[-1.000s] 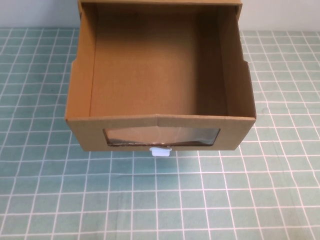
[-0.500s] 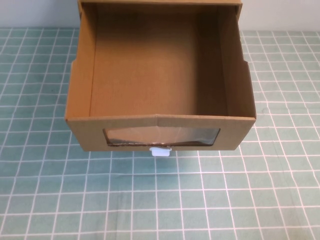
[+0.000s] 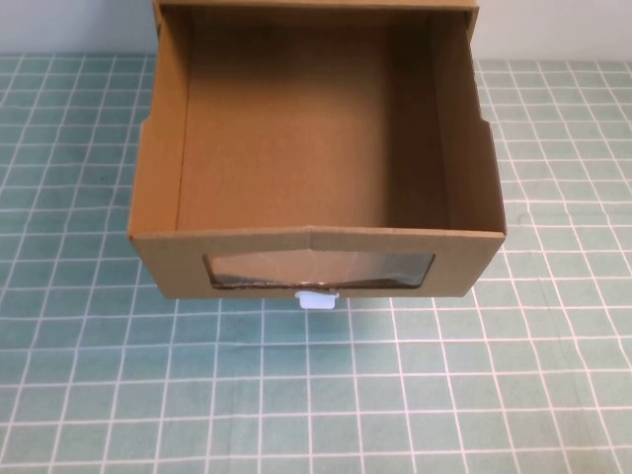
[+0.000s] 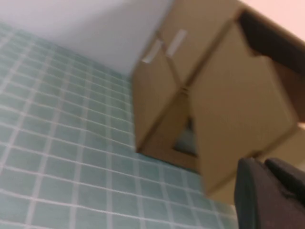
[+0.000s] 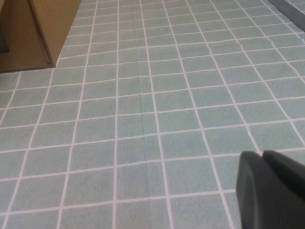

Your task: Close the shoe box

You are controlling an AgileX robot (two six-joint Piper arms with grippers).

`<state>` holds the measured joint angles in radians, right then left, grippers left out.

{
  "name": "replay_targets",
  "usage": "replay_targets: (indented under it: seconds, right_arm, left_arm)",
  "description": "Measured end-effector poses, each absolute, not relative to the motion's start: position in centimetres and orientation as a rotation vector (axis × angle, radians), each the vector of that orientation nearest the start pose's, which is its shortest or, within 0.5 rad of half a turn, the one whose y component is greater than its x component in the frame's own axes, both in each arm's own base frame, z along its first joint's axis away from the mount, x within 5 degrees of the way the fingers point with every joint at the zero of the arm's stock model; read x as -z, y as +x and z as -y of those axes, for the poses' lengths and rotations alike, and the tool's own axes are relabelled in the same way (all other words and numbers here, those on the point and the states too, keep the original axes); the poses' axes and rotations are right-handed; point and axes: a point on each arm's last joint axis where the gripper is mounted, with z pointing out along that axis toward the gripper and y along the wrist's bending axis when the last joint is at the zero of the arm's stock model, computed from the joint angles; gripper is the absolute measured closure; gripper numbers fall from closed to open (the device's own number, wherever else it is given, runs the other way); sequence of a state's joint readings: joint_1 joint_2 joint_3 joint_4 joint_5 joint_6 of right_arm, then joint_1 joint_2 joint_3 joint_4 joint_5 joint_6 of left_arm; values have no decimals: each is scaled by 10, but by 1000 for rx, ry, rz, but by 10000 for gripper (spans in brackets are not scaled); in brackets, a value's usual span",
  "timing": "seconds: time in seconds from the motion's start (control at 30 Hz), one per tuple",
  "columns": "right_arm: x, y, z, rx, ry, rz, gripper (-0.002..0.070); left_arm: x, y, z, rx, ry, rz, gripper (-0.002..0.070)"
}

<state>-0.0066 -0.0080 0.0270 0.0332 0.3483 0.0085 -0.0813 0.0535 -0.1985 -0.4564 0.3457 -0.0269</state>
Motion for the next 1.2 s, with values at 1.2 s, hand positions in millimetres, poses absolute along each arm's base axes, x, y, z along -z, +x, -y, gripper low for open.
replay_targets:
  seconds: [1.2]
  right_arm:
    - [-173,53,-2,-52,22,-1853,688]
  left_arm:
    - [-414,409,138,488,712,-2064,680]
